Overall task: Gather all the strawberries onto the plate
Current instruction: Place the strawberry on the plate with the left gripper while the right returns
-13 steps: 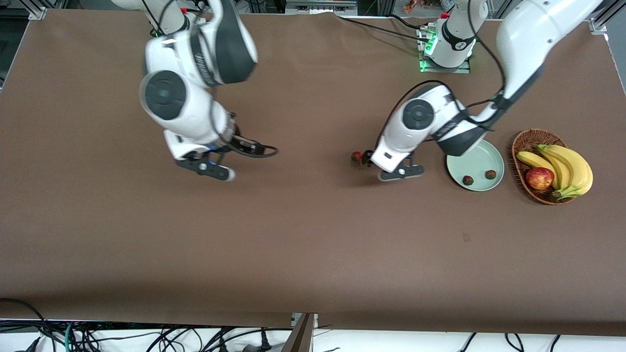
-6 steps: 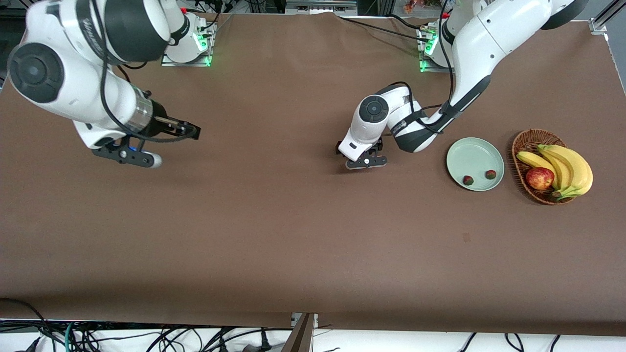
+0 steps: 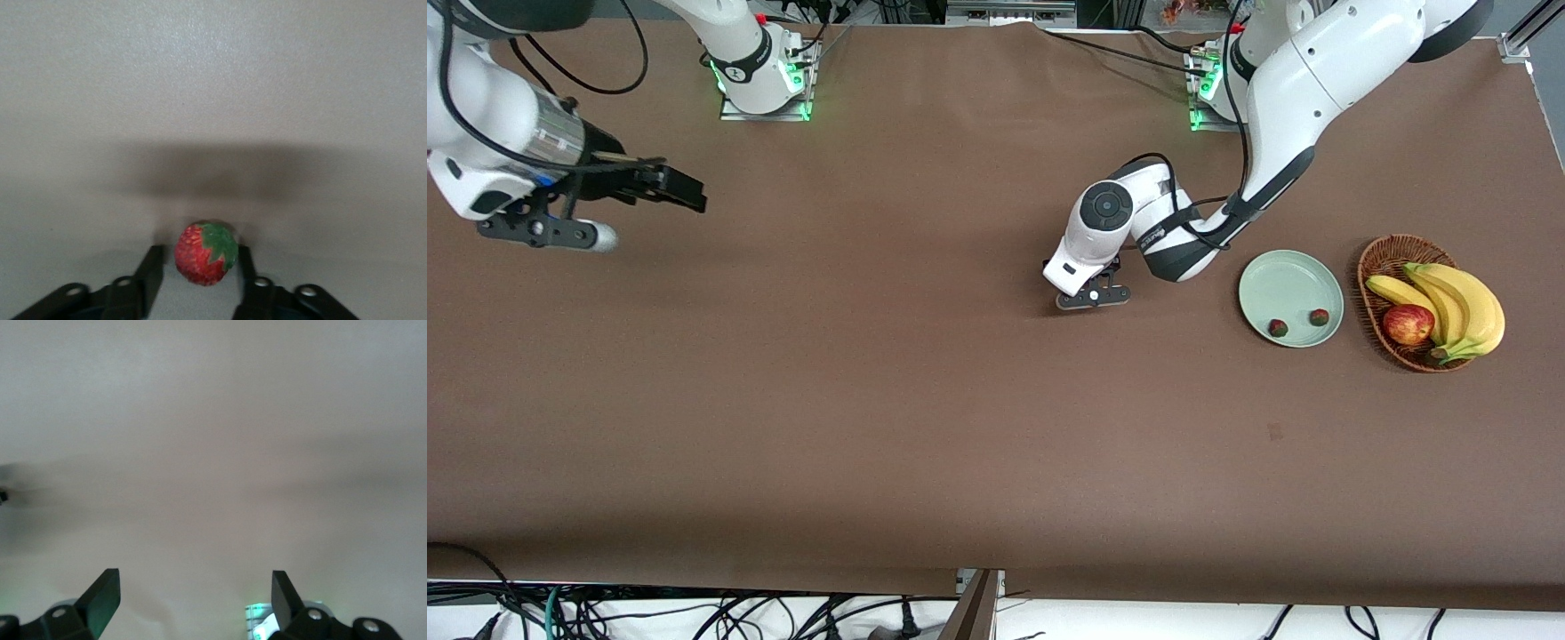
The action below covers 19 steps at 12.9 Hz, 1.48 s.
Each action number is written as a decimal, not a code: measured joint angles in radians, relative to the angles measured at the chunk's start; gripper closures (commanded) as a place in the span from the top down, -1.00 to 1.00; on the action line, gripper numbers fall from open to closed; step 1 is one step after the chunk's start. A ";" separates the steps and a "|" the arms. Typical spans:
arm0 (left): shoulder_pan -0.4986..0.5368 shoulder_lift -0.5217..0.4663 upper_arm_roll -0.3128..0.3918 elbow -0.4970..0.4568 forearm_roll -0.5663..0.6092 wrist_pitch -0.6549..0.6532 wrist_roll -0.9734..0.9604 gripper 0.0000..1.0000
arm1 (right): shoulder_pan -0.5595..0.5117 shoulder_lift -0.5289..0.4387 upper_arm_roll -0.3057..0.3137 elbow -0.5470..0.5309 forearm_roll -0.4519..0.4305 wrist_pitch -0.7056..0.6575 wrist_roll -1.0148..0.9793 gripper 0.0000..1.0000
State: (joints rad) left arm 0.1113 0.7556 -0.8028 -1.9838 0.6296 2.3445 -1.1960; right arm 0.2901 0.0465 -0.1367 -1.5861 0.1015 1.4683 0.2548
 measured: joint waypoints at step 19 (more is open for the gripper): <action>0.817 -0.027 -0.147 0.008 0.004 -0.373 0.770 0.33 | -0.161 -0.025 0.117 0.027 -0.093 0.112 -0.111 0.99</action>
State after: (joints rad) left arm 0.9281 0.7289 -0.9494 -1.9760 0.6336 1.9714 -0.4262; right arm 0.1290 0.0211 -0.0199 -1.5589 0.0086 1.5798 0.1440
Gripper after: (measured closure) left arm 0.678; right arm 0.000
